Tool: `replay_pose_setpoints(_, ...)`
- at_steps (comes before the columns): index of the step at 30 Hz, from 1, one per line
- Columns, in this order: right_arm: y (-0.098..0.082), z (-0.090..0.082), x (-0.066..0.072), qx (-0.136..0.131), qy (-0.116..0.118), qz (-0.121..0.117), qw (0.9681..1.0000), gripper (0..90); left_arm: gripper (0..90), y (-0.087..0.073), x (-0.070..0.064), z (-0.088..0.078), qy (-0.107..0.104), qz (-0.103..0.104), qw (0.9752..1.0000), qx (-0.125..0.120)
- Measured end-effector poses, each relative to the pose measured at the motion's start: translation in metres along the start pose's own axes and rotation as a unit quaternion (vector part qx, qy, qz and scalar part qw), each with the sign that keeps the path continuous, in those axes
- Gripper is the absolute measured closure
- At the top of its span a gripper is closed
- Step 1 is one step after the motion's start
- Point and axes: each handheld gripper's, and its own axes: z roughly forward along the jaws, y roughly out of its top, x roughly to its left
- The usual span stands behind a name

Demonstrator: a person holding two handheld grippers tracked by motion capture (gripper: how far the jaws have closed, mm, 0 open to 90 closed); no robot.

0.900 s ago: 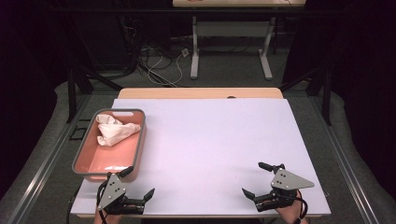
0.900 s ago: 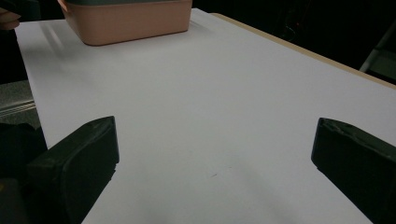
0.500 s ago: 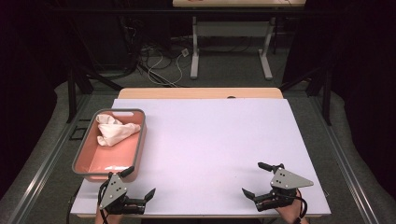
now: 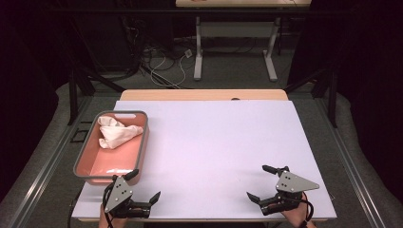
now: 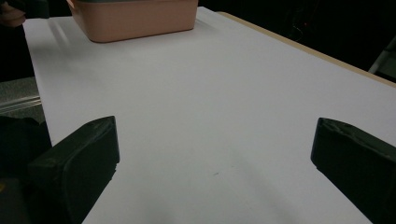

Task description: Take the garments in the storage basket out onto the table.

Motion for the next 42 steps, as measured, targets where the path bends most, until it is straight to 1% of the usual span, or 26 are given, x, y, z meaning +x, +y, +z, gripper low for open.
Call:
replay_pose_setpoints(1,0.000,0.000,0.000,0.000,-0.001,0.002,1.0000,0.7,0.0,0.000,0.000,0.000,0.000,0.000,1.0000,0.000)
replay_pose_setpoints(2,0.000,0.001,0.000,0.000,0.000,0.001,1.0000,0.7,0.0,0.001,0.000,0.001,-0.007,-0.007,0.9999,0.002)
replay_pose_setpoints(3,0.000,0.001,0.001,0.001,0.000,0.002,1.0000,0.7,0.0,0.003,0.000,0.003,-0.011,-0.010,0.9999,0.003)
replay_pose_setpoints(4,0.000,0.001,0.001,0.002,0.000,-0.001,1.0000,0.7,0.0,0.005,0.000,0.004,-0.016,-0.014,0.9997,0.007)
replay_pose_setpoints(6,-0.001,0.002,0.000,0.004,0.003,0.000,1.0000,0.7,0.0,0.008,0.001,0.006,-0.018,-0.016,0.9997,0.003)
replay_pose_setpoints(9,-0.001,0.004,0.000,0.006,0.003,0.001,1.0000,0.7,0.0,0.011,0.002,0.010,-0.023,-0.015,0.9996,0.008)
replay_pose_setpoints(11,-0.001,0.004,0.001,0.008,0.005,-0.001,1.0000,0.7,0.0,0.011,0.002,0.012,-0.023,-0.011,0.9996,0.013)
replay_pose_setpoints(14,-0.001,0.004,0.001,0.008,0.006,-0.003,0.9999,0.7,0.0,0.015,0.002,0.017,-0.034,-0.011,0.9991,0.022)
replay_pose_setpoints(16,-0.001,0.005,0.001,0.009,0.005,-0.003,0.9999,0.7,0.0,0.016,0.002,0.018,-0.035,-0.013,0.9991,0.021)
replay_pose_setpoints(18,-0.001,0.005,0.001,0.008,0.004,-0.004,1.0000,0.7,0.0,0.021,0.004,0.020,-0.035,-0.010,0.9990,0.026)
replay_pose_setpoints(20,-0.001,0.006,0.001,0.008,0.004,0.001,1.0000,0.7,0.0,0.024,0.005,0.023,-0.035,-0.011,0.9989,0.028)
replay_pose_setpoints(25,-0.001,0.007,0.002,0.012,0.008,-0.005,0.9999,0.7,0.0,0.028,0.006,0.028,-0.040,-0.010,0.9985,0.036)
replay_pose_setpoints(26,-0.001,0.007,0.002,0.012,0.007,-0.006,0.9999,0.7,0.0,0.031,0.006,0.030,-0.044,-0.007,0.9982,0.039)
replay_pose_setpoints(29,-0.002,0.007,0.001,0.012,0.008,-0.007,0.9999,0.7,0.0,0.034,0.005,0.031,-0.046,-0.003,0.9982,0.040)
replay_pose_setpoints(30,-0.002,0.008,0.001,0.015,0.007,-0.005,0.9999,0.7,0.0,0.037,0.005,0.033,-0.047,0.001,0.9980,0.043)
replay_pose_setpoints(36,-0.003,0.008,0.002,0.019,0.007,-0.006,0.9998,0.7,0.0,0.044,0.007,0.036,-0.053,0.000,0.9976,0.045)
replay_pose_setpoints(39,-0.002,0.007,0.001,0.018,0.007,-0.008,0.9998,0.7,0.0,0.049,0.009,0.037,-0.053,0.006,0.9973,0.050)
replay_pose_setpoints(41,-0.002,0.007,0.001,0.017,0.007,-0.006,0.9998,0.8,0.0,0.054,0.011,0.038,-0.056,0.007,0.9970,0.052)
replay_pose_setpoints(42,-0.002,0.007,0.001,0.017,0.007,-0.006,0.9998,0.8,0.0,0.054,0.011,0.038,-0.056,0.007,0.9970,0.052)
